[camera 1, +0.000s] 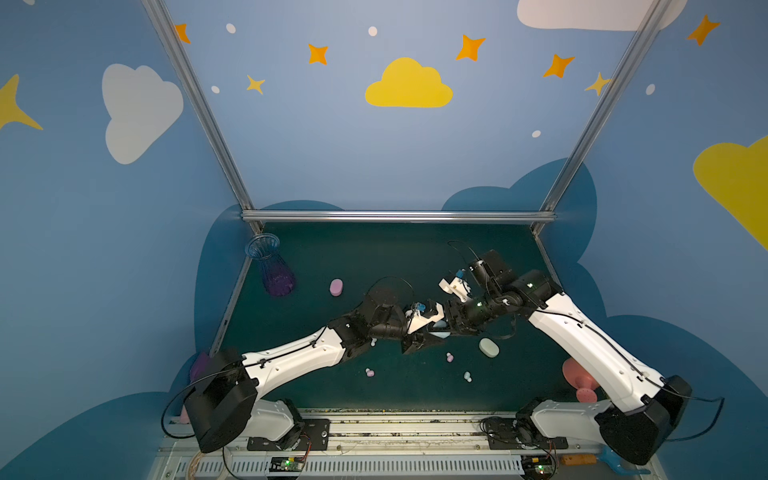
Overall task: Insert wireless bluetooth earbuds into charging case
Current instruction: Pass the charging case.
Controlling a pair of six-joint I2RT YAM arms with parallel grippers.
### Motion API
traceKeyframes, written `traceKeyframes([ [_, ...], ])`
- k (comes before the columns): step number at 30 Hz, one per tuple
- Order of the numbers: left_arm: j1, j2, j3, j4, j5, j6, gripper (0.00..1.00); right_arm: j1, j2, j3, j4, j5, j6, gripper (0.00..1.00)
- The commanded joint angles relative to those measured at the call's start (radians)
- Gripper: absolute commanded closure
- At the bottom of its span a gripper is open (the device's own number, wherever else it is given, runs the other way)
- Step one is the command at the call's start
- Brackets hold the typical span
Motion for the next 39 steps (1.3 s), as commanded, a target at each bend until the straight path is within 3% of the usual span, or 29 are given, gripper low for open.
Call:
traceKeyframes([
  [1,-0.017,0.007,0.034,-0.008,0.039,0.015,0.66,-0.003,-0.009,0.039,0.04,-0.002,0.003,0.49],
  [4,-0.017,0.006,0.034,-0.005,0.035,0.012,0.69,-0.005,-0.01,0.036,0.041,-0.005,0.004,0.47],
  [8,-0.017,-0.002,0.03,-0.002,0.014,0.004,0.74,-0.01,-0.02,0.034,0.039,-0.004,0.004,0.35],
  [16,-0.013,-0.029,-0.003,0.028,-0.026,-0.042,0.79,-0.027,-0.078,-0.003,0.042,0.005,0.014,0.22],
  [21,0.005,-0.039,-0.012,0.04,0.004,-0.103,0.8,-0.073,-0.122,-0.044,0.009,0.024,-0.019,0.2],
  [27,0.029,-0.065,-0.006,0.008,0.064,-0.15,0.81,-0.12,-0.198,-0.071,-0.025,0.106,-0.161,0.18],
  [35,0.057,-0.076,0.012,-0.051,0.168,-0.183,0.81,-0.059,-0.372,-0.158,0.111,0.179,-0.343,0.18],
  [39,0.057,-0.065,0.032,-0.074,0.209,-0.182,0.8,-0.02,-0.388,-0.154,0.119,0.214,-0.402,0.18],
])
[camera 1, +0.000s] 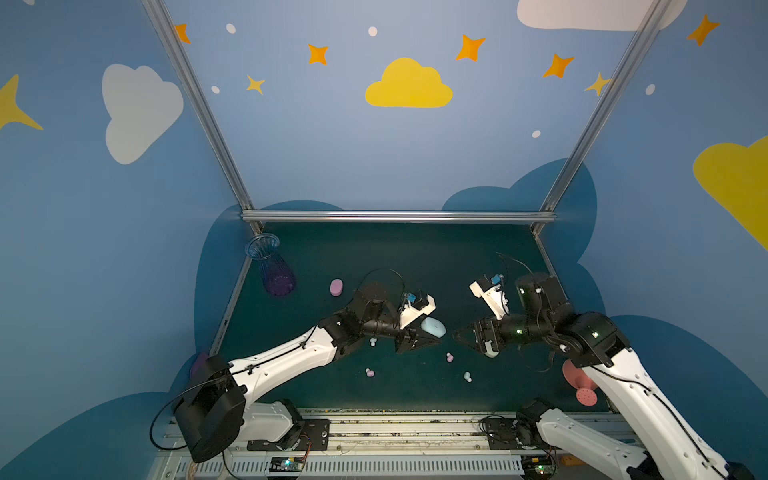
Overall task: Insert wireless bluetooth earbuds into charging case
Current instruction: Pass the charging case, then open the charging case.
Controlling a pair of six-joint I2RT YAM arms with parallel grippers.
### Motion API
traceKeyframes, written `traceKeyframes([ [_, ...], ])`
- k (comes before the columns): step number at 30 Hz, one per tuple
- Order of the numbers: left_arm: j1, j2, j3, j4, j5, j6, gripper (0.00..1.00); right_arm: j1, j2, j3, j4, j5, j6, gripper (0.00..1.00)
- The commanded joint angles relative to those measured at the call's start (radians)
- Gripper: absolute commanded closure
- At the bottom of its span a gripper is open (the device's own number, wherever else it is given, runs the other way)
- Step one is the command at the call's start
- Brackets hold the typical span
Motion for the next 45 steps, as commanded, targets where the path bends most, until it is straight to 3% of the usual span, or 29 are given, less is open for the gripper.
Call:
traceKeyframes([
  [1,0.002,-0.002,0.038,-0.032,0.069,-0.011,0.8,0.036,0.001,0.001,0.041,0.054,-0.096,0.18],
  [10,0.003,0.0,0.046,-0.03,0.093,-0.016,0.81,0.182,0.054,0.028,0.052,0.182,-0.158,0.18],
  [16,0.003,-0.002,0.046,-0.03,0.102,-0.016,0.81,0.217,0.088,0.04,0.066,0.238,-0.163,0.18],
  [34,-0.025,-0.012,0.052,-0.07,0.111,0.023,0.81,0.202,0.111,0.085,0.061,0.427,-0.13,0.18],
  [45,-0.037,-0.028,0.048,-0.069,0.107,0.022,0.82,0.163,0.123,0.098,0.06,0.428,-0.089,0.18],
])
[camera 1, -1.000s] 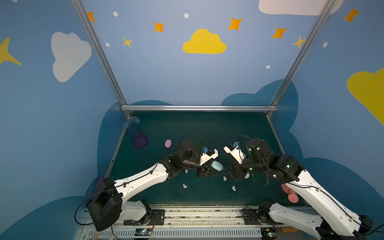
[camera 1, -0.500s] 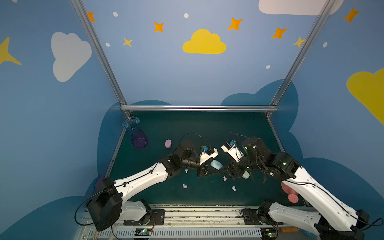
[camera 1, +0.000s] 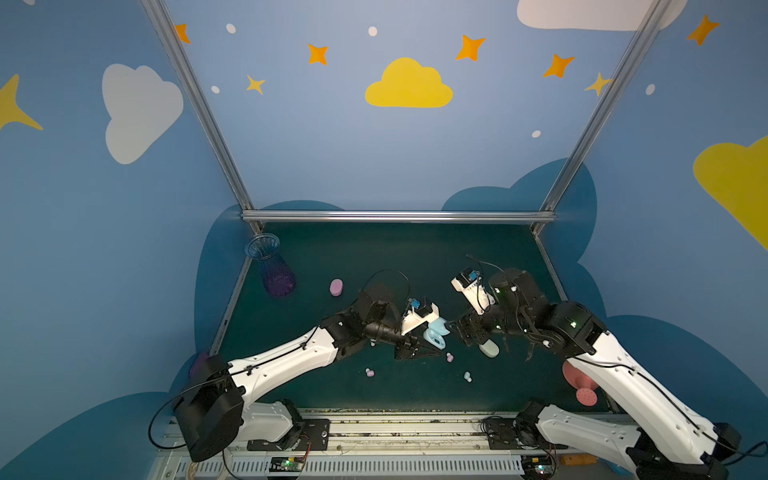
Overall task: Insert wireless bluetooth earbuds into charging case
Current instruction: Open the charging case, then pick up the wireless bluetooth earbud from the bottom-right of the table.
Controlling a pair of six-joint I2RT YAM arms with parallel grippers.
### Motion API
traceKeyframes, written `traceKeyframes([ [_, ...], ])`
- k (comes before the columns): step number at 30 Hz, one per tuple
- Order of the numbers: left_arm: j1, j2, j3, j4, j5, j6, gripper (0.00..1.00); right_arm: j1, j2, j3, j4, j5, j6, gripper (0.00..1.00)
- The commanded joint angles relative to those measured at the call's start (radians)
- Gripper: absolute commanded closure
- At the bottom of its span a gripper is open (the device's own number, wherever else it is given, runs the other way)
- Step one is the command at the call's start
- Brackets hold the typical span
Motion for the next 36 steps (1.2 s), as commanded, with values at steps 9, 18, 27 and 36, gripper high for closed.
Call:
traceKeyframes([
  [9,0.005,-0.024,-0.011,0.061,-0.039,-0.024,0.82,-0.021,-0.015,0.047,-0.028,-0.073,0.066,0.16],
  [18,0.085,-0.097,-0.109,0.105,-0.141,-0.076,0.82,-0.032,-0.072,0.023,-0.081,-0.129,0.229,0.13],
  [27,0.132,-0.218,-0.158,0.07,-0.192,-0.09,0.82,-0.074,-0.045,-0.101,-0.129,-0.141,0.411,0.12],
  [36,0.136,-0.265,-0.184,0.072,-0.22,-0.091,0.82,-0.136,-0.015,-0.297,-0.112,-0.115,0.618,0.13],
])
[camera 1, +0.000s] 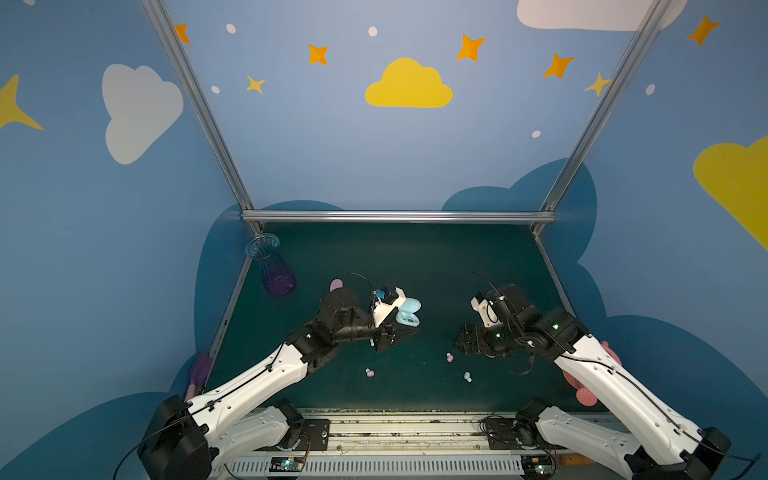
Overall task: Insert wireless bluetooth earbuds into charging case
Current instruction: Pick up the wireless bluetooth earbud from the bottom-right of the table.
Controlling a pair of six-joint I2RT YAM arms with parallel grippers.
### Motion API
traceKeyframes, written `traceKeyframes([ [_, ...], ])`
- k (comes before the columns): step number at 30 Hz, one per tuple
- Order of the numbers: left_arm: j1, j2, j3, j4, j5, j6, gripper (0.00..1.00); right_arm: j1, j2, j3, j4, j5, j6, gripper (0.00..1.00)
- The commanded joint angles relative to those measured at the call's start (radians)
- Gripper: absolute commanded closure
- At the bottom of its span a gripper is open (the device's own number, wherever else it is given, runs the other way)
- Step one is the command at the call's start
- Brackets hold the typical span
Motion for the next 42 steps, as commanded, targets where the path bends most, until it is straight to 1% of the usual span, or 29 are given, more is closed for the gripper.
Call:
traceKeyframes([
  [1,0.004,-0.013,-0.022,0.021,-0.014,-0.014,0.82,-0.014,0.017,-0.056,-0.006,0.024,0.12,0.13],
  [4,0.004,-0.011,-0.033,0.063,-0.009,-0.032,0.82,-0.024,0.033,-0.117,0.021,0.055,0.19,0.13],
  [7,-0.001,-0.01,-0.036,0.076,-0.005,-0.035,0.81,-0.031,0.048,-0.168,0.061,0.057,0.236,0.16],
  [15,-0.022,-0.02,-0.046,0.102,-0.005,-0.034,0.81,-0.043,0.118,-0.272,0.157,0.053,0.285,0.34],
  [17,-0.025,-0.024,-0.047,0.101,-0.007,-0.032,0.82,-0.044,0.14,-0.282,0.173,0.049,0.278,0.38],
  [21,-0.026,-0.033,-0.051,0.102,-0.009,-0.032,0.81,-0.047,0.183,-0.29,0.192,0.049,0.27,0.52],
  [25,-0.028,-0.035,-0.055,0.103,-0.01,-0.032,0.81,-0.048,0.213,-0.291,0.195,0.051,0.261,0.61],
  [30,-0.029,-0.038,-0.057,0.108,-0.01,-0.035,0.81,-0.048,0.248,-0.299,0.215,0.044,0.247,0.64],
  [42,-0.029,-0.033,-0.059,0.114,-0.011,-0.039,0.81,-0.047,0.314,-0.334,0.253,0.04,0.233,0.68],
])
